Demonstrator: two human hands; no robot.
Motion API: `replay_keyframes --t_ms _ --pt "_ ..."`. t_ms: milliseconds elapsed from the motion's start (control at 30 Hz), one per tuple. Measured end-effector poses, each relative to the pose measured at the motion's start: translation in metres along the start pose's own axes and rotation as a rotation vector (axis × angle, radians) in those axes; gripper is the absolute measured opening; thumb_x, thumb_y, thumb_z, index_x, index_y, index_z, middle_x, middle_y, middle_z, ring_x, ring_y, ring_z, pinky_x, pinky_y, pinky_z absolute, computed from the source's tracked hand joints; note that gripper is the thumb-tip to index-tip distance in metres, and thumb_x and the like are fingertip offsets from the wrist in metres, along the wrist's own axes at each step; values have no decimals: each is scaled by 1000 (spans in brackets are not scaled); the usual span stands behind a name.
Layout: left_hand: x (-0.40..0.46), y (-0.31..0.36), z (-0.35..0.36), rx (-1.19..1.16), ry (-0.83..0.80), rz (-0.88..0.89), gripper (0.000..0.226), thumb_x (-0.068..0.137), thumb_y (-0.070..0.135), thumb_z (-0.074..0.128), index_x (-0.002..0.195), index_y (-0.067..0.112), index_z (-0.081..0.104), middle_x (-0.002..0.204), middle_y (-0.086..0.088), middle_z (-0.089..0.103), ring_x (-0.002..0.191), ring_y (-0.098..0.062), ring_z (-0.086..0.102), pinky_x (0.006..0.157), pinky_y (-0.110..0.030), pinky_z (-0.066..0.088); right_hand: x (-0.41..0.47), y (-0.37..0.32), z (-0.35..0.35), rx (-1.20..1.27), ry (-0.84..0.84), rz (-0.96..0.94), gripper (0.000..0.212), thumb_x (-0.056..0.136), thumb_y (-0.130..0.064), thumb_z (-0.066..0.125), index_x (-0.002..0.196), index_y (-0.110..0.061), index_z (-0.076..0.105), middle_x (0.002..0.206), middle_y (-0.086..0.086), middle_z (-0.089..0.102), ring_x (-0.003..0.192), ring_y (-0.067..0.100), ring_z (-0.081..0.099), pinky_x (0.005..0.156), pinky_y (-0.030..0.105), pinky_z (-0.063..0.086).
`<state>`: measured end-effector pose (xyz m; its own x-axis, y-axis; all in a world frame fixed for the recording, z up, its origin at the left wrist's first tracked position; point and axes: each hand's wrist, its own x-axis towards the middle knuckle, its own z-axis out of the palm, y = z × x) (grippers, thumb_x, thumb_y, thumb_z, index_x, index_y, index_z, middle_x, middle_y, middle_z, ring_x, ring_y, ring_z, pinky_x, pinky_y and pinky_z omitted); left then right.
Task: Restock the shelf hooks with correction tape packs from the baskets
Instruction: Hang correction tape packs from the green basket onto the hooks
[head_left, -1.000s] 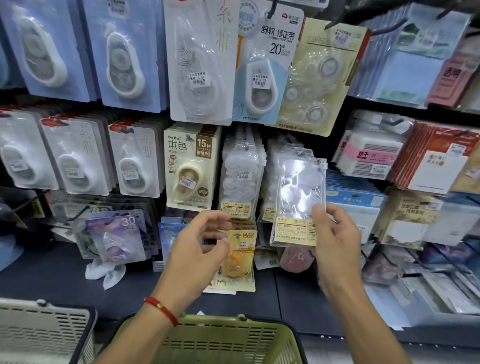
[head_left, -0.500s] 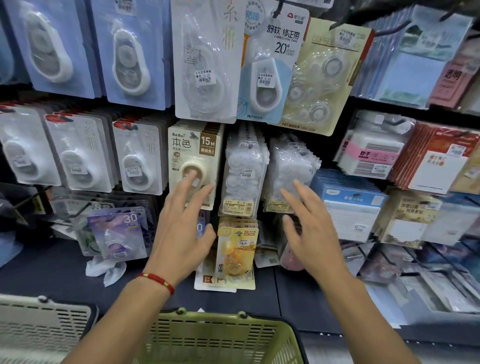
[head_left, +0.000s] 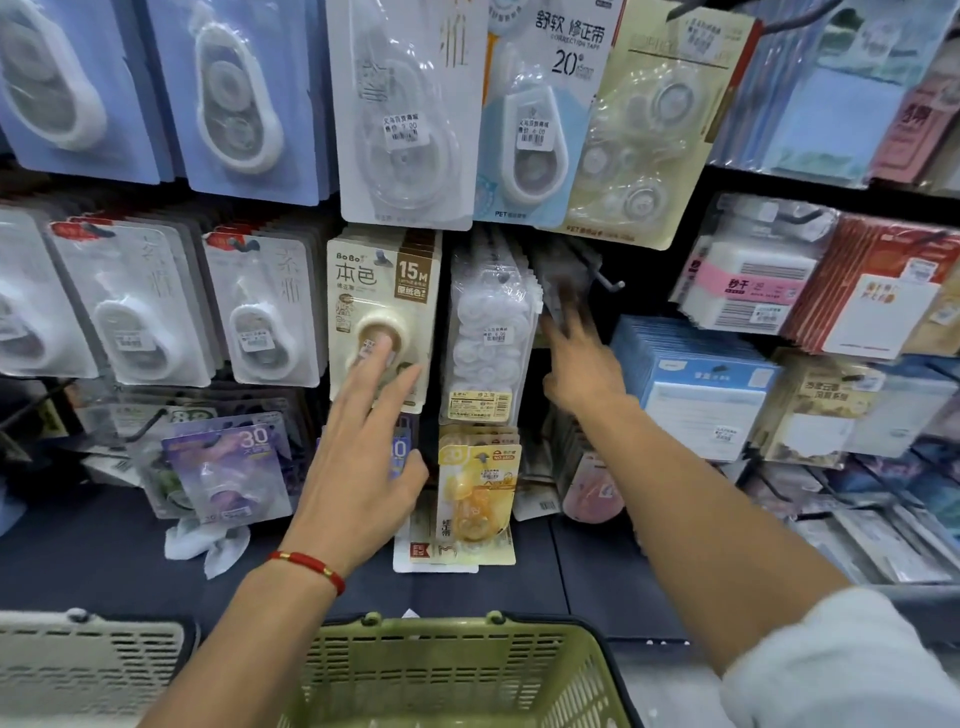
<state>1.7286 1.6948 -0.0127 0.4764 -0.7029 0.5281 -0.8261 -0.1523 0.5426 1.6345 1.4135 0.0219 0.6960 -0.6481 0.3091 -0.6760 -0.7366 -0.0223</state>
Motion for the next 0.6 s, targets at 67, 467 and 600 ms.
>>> replay_keyframes --t_ms 67,467,600 --pt "-1 -1 -1 -8 0 13 80 89 2 73 159 19 41 175 12 7 162 -11 10 130 -40 21 13 1 -1 26 -46 11 112 83 -3 72 168 -31 4 175 1 -19 161 30 15 102 47 55" --pt "-87 -48 7 47 -96 -284 45 89 -1 69 131 13 65 132 -8 65 124 -32 58 107 -45 46 -143 2 48 545 419 -6 16 89 -16 58 97 -13 72 88 2 72 79 24 67 74 36 52" --pt "-149 -86 10 300 -444 -433 45 90 7 66 133 15 64 135 -10 62 131 -34 53 107 -44 44 -207 -31 90 394 -197 -261 20 91 -29 54 96 -18 71 88 0 73 84 30 68 70 42 56"
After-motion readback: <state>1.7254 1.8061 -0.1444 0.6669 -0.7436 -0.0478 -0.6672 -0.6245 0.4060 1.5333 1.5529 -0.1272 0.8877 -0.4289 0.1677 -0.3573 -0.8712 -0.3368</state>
